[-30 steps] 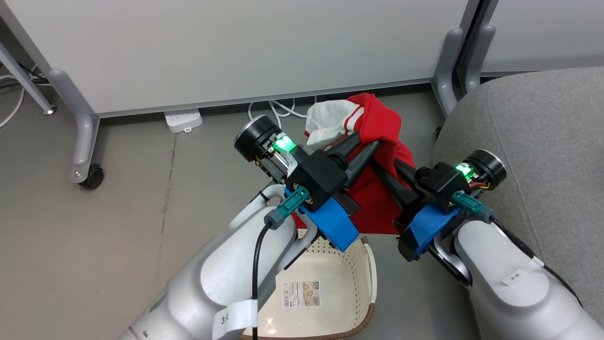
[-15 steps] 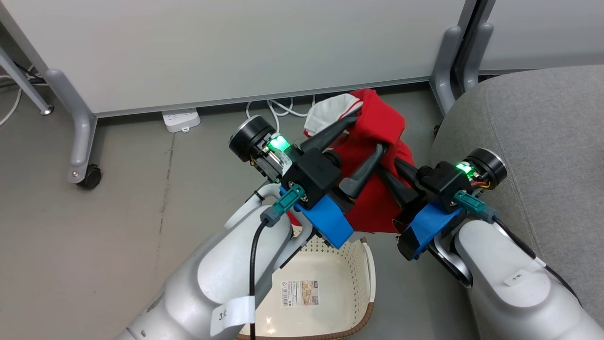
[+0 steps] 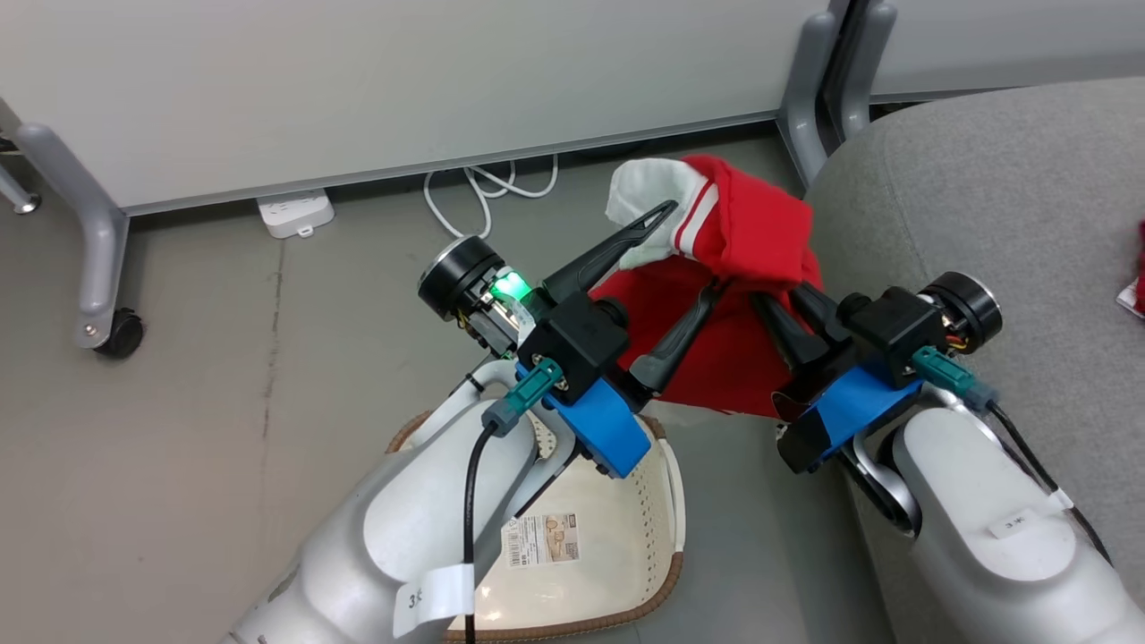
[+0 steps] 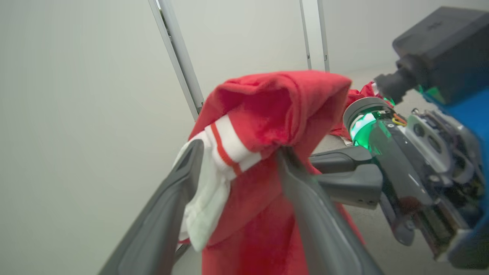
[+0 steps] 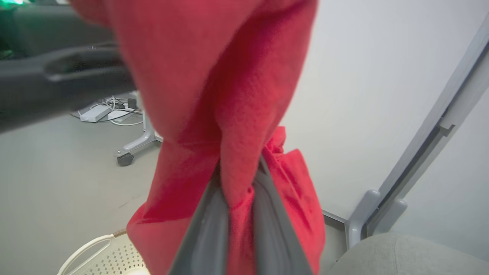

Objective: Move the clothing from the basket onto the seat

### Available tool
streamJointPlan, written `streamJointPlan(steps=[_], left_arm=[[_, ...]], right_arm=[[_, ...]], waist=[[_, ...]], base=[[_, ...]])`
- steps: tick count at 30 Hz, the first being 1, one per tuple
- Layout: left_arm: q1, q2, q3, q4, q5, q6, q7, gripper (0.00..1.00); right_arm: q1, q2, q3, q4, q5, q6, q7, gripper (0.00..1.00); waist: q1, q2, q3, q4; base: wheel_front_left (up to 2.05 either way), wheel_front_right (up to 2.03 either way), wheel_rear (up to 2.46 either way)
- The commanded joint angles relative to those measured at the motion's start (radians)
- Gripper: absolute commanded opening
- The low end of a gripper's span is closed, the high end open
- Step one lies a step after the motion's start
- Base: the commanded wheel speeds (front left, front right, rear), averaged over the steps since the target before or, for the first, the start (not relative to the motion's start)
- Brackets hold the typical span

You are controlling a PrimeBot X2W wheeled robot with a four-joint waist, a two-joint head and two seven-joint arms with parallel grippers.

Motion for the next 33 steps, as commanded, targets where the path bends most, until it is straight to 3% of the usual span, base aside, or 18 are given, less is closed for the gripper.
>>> streamJointPlan(steps=[1,33], left_arm=[[0.007,0.004,-0.003,0.0,0.008,-0.002,-0.003,1.0],[-0.007,0.051,-0.102,-0.014,0.006,-0.002,-0.003,1.0]], right_arm=[[0.015,0.003,-0.019,-0.01,-0.005,0.0,-0.001,0.0],[0.178,0.036,-0.38,-0.151,-0.051,0.0,-0.003,0.0]], waist=[[-0.0001,0.0,0.015,-0.02],[-0.0001,0.0,0.135,-0.327]], base=[[0.0,0.0,0.0],[0.0,0.0,0.0]])
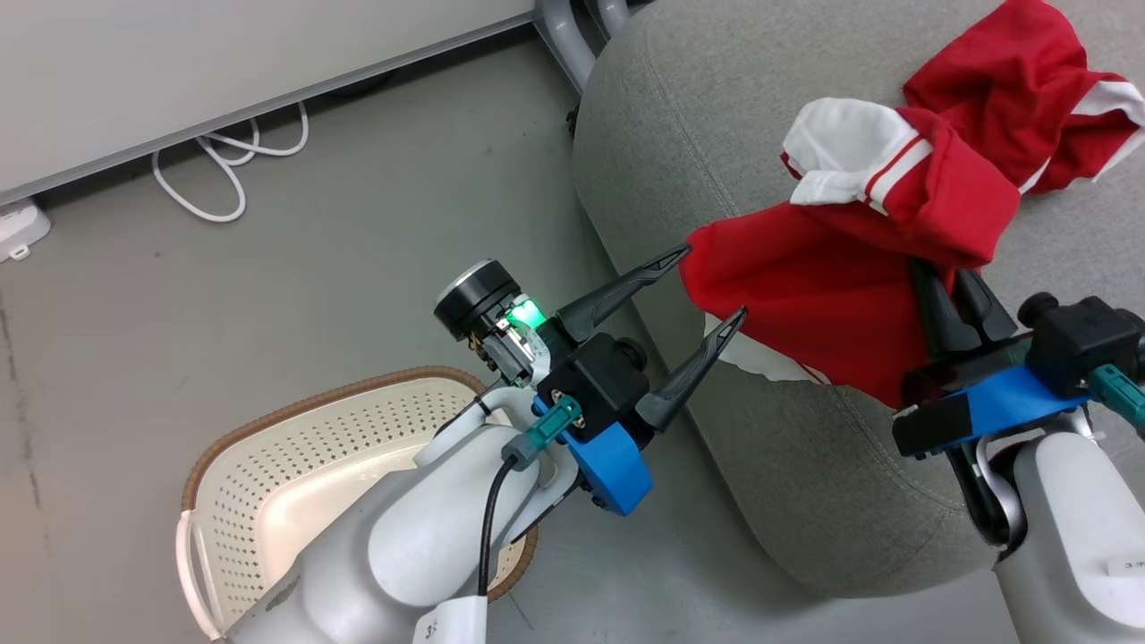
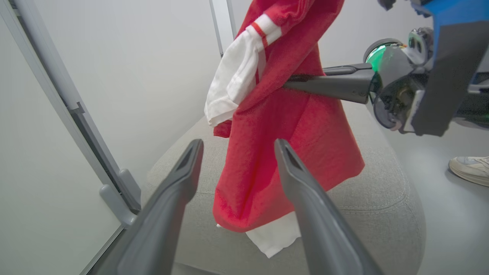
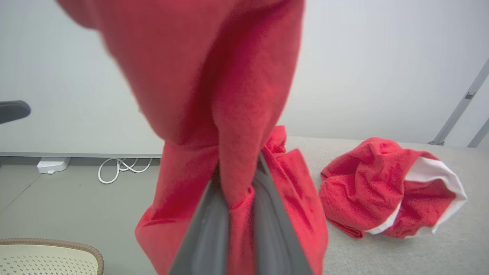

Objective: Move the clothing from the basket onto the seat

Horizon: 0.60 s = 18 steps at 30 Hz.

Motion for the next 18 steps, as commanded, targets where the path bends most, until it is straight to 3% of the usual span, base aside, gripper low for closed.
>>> streamJointPlan(steps=[1,18], left_arm=[[-0.01,0.007,-0.005,0.001,-0.002,-0.002,-0.003,1.0],[-0.024,-0.007,-0.045,0.011,-0.02,-0.002,-0.003,1.0]], right_arm=[[0.022,0.007,-0.017,-0.01,-0.005,0.0,-0.004,0.0],[0.094,0.04,-0.079,-0.033,-0.015,0.0,-0.004,0.0]], waist=[[0.0,-0.0001,0.008,-0.022],[0.0,-0.0001,0.013,-0.042]], base=[[0.0,0.0,0.0],[0.0,0.0,0.0]])
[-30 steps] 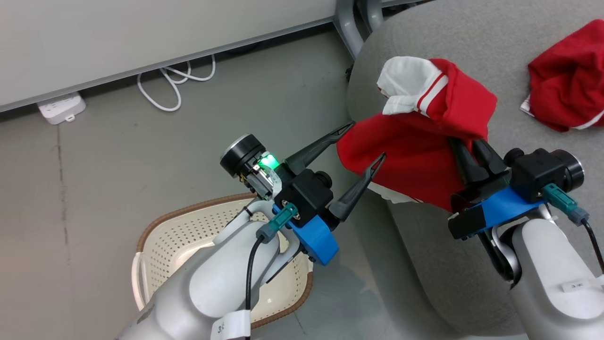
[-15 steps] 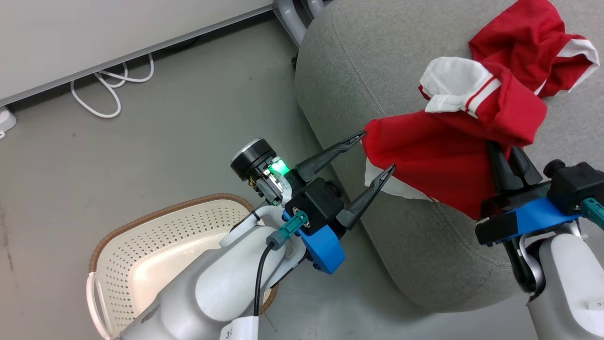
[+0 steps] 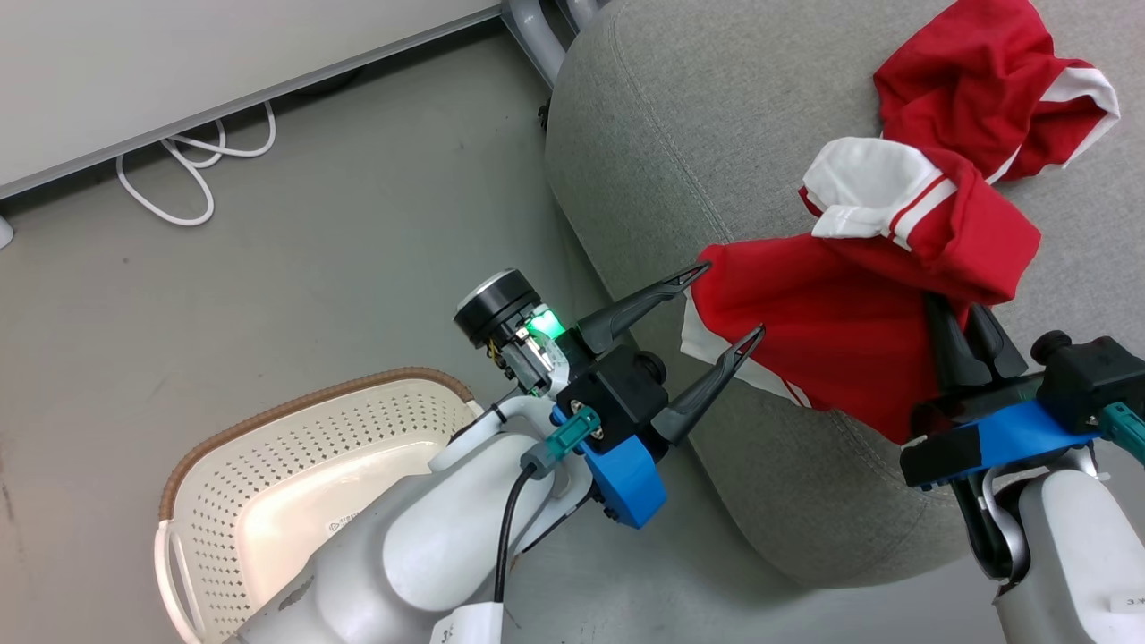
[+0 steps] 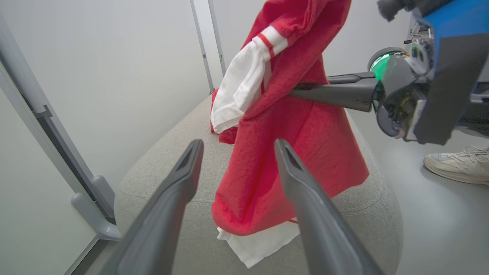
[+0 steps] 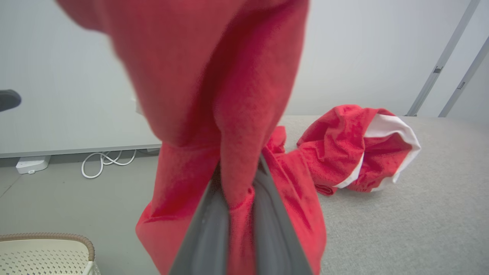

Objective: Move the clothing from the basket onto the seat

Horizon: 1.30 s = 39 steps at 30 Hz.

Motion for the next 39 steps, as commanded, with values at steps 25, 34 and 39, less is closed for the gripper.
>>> streamJointPlan(steps=[25,34,39], left_arm=[[-0.134,0.042,0.001,-0.013,0.044,-0.002,-0.003,1.0],[-0.244,0.057,-0.045,-0.018,0.059,-0.002,-0.002,1.0],[-0.277,0.059,-0.053,-0.027,0.062,-0.002,-0.002,1.0]], right_arm=[[-0.496,-0.161,-0.19,-0.046,-0.005,0.0,-0.004,0.0],[-0.67,-0.319,-0.406,0.044,0.011,0.0,-0.004,0.0],[-0.689,-0.364,-0.48,0.147,0.019,0.0,-0.004,0.0]], waist=[[0.0,-0.0001,0.253,0.042],[0.0,-0.0001,0.405,0.083],[0.0,-0.0001,0.455,0.104]], base=[[0.0,0.0,0.0],[0.0,0.0,0.0],[0.0,0.0,0.0]])
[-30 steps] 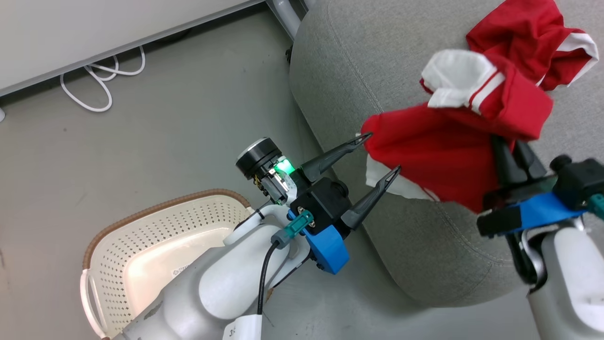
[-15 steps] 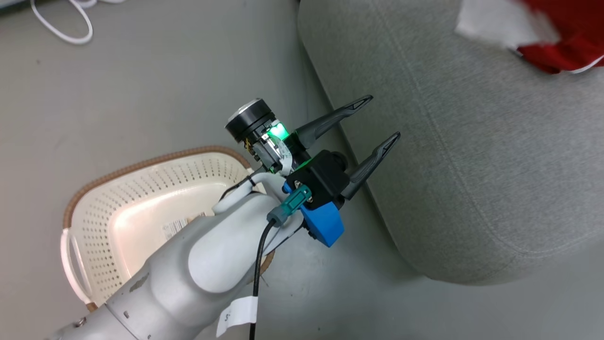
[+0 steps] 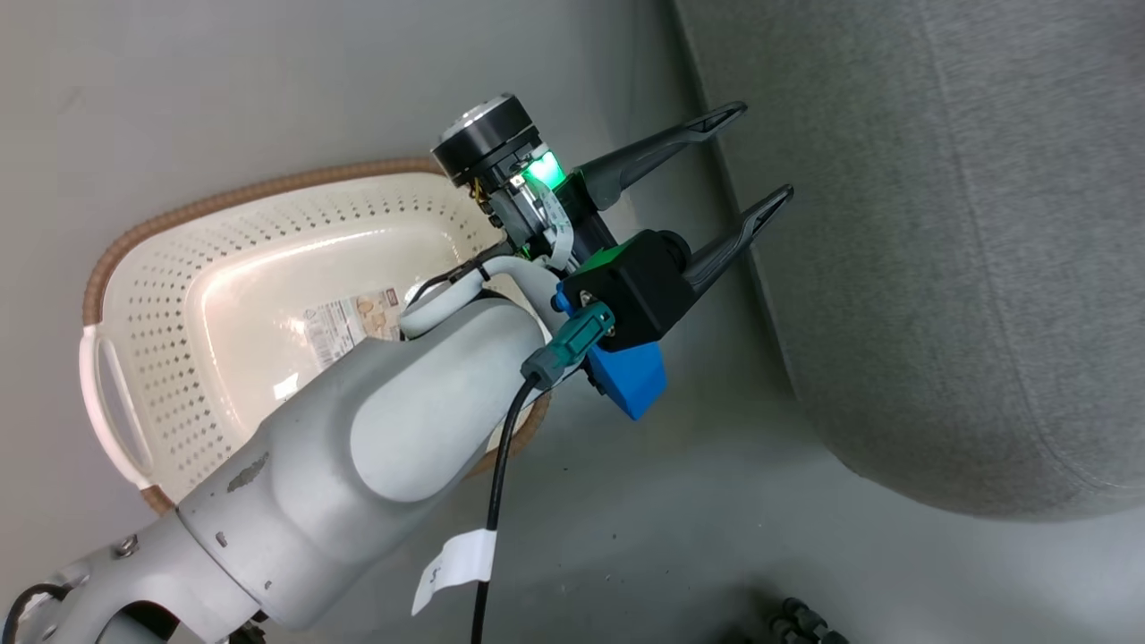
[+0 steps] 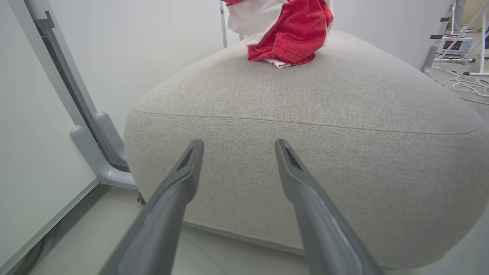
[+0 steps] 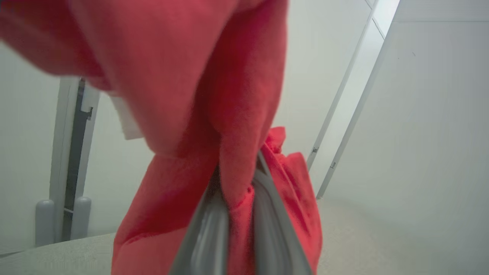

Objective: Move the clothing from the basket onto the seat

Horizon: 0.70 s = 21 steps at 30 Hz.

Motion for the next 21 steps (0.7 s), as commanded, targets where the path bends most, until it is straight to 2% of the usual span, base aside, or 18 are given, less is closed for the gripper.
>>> streamJointPlan(steps=[1,12,20,21], left_arm=[[-0.019,0.006,-0.002,-0.005,0.004,-0.002,-0.002,1.0],[-0.037,0.034,0.002,-0.02,0.006,0.014,-0.001,1.0],[-0.033,0.049,-0.005,-0.021,-0.004,0.021,0.001,1.0],[-0.031,0.049,-0.006,-0.02,-0.005,0.022,0.001,1.0]], right_arm=[[-0.013,-0.006,-0.02,0.021,0.005,0.0,-0.004,0.0],[0.047,0.081,-0.072,0.203,-0.052,0.0,-0.004,0.0],[0.016,0.11,-0.074,0.285,-0.092,0.0,-0.004,0.0],[0.02,0.107,-0.075,0.29,-0.095,0.0,-0.004,0.44]], waist=[[-0.0002,0.0,0.032,0.021],[-0.0002,0.0,0.081,0.034],[-0.0002,0.0,0.088,0.03],[-0.0002,0.0,0.084,0.028]], base=[[0.0,0.0,0.0],[0.0,0.0,0.0],[0.0,0.0,0.0],[0.0,0.0,0.0]])
